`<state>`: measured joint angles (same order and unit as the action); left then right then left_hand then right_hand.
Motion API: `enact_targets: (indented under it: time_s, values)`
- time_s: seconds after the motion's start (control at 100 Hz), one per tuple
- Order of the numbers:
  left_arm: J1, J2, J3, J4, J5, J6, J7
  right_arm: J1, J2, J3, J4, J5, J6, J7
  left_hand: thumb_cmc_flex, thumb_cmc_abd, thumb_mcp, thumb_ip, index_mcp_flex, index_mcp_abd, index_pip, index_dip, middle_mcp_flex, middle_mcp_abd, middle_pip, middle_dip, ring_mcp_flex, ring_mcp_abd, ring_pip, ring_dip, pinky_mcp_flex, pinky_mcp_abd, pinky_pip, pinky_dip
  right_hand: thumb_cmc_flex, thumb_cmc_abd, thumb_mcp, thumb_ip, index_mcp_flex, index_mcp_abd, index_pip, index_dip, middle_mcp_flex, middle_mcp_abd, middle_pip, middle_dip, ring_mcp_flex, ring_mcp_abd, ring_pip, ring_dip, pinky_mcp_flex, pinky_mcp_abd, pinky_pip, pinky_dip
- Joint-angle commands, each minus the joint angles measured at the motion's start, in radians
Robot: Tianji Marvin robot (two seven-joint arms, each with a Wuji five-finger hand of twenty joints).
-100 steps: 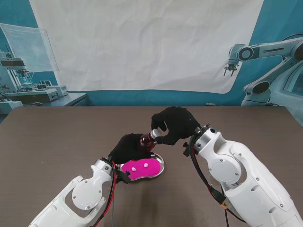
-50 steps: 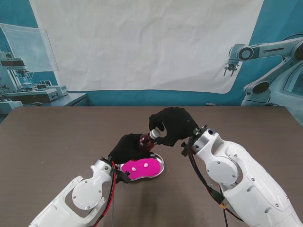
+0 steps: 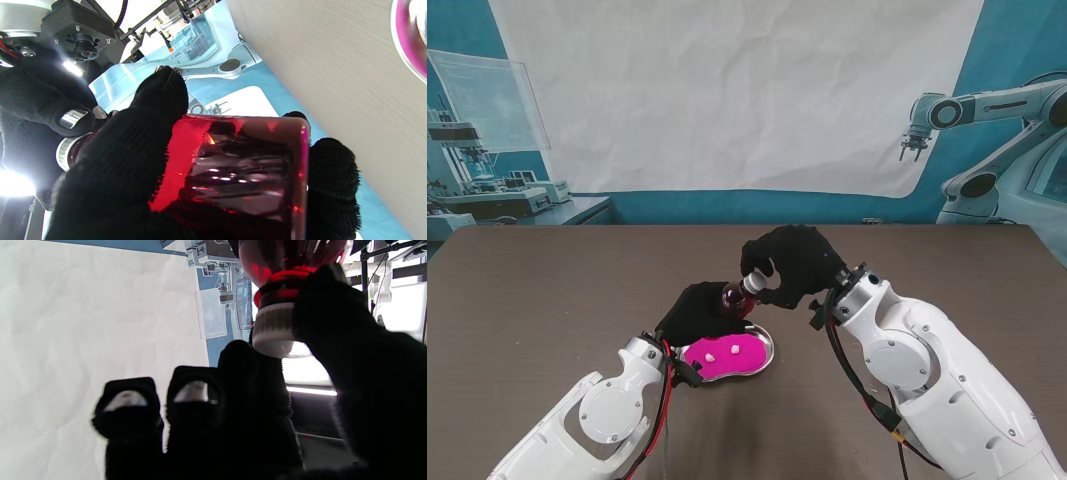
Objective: Collect the cotton balls from the tray into a sample bottle
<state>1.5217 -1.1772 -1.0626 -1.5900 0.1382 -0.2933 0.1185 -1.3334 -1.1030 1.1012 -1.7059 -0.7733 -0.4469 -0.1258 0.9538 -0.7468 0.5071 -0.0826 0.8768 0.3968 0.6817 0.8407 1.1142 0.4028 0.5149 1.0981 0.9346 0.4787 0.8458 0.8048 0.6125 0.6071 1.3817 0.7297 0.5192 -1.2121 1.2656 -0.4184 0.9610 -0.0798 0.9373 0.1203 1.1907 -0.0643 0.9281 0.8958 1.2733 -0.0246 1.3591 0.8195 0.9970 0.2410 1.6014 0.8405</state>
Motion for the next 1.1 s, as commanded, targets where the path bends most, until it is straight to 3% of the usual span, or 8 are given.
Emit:
enact_targets:
  time_s: [0.0,0.54,0.81,0.9,1.09]
  values:
    - [0.0,-0.004,-0.003,0.003,-0.007,0.008,-0.017,-0.001,-0.005,-0.004,-0.005,0.001,-0.006,0.012,0.282,0.445,0.362,0.01,0.151,-0.131,0.261,0.017,0.075,-0.031,0.03,0.019,0.048,0.033,0.138,0.054,-0.027,-0.1,0.105,0.037,0.066,0.008,0.106,0.004,0.072,-0.194,0.217,0.069,-0.007,-0.057,0.021,-0.005,0.045,-0.034,0.002,0.006,0.015,-0.034,0.024,-0.005]
    - [-0.008,-0.008,0.002,0.014,-0.012,0.001,-0.007,-0.002,-0.012,-0.034,0.002,0.022,-0.002,-0.007,0.281,0.444,0.363,0.01,0.152,-0.129,0.259,0.016,0.077,-0.028,0.03,0.018,0.049,0.036,0.136,0.052,-0.027,-0.099,0.104,0.037,0.099,-0.026,0.123,0.005,0.082,-0.221,0.221,0.074,-0.065,-0.05,0.009,-0.012,0.045,-0.043,-0.04,-0.007,0.004,-0.054,0.01,-0.006]
    - [-0.009,-0.009,0.004,0.017,-0.014,-0.002,-0.007,-0.002,-0.011,-0.036,0.007,0.013,0.001,-0.007,0.282,0.445,0.362,0.009,0.152,-0.13,0.257,0.015,0.075,-0.028,0.03,0.018,0.048,0.035,0.136,0.053,-0.029,-0.098,0.102,0.037,0.041,-0.046,0.112,-0.017,0.017,-0.193,0.19,0.072,-0.093,-0.05,0.014,-0.012,0.047,-0.047,-0.054,-0.01,-0.005,-0.064,0.004,-0.006]
    - [-0.01,-0.009,0.004,0.018,-0.014,-0.004,-0.006,-0.001,-0.012,-0.037,0.011,0.019,-0.003,-0.008,0.282,0.444,0.362,0.009,0.152,-0.129,0.257,0.015,0.074,-0.028,0.03,0.02,0.048,0.036,0.136,0.053,-0.029,-0.097,0.102,0.037,0.045,-0.024,0.11,-0.012,0.073,-0.2,0.213,0.066,-0.064,-0.047,0.027,-0.014,0.046,-0.036,-0.037,-0.001,0.001,-0.054,0.007,-0.005]
    - [-0.011,-0.009,0.006,0.021,-0.015,-0.005,-0.008,0.004,-0.013,-0.039,0.018,0.013,-0.008,-0.018,0.282,0.444,0.362,0.009,0.151,-0.13,0.256,0.015,0.075,-0.029,0.029,0.019,0.049,0.035,0.136,0.052,-0.03,-0.096,0.101,0.037,0.022,0.025,0.1,-0.008,0.085,-0.179,0.223,0.066,-0.018,-0.066,0.004,-0.032,0.045,-0.025,-0.026,0.004,0.016,-0.057,0.008,-0.009]
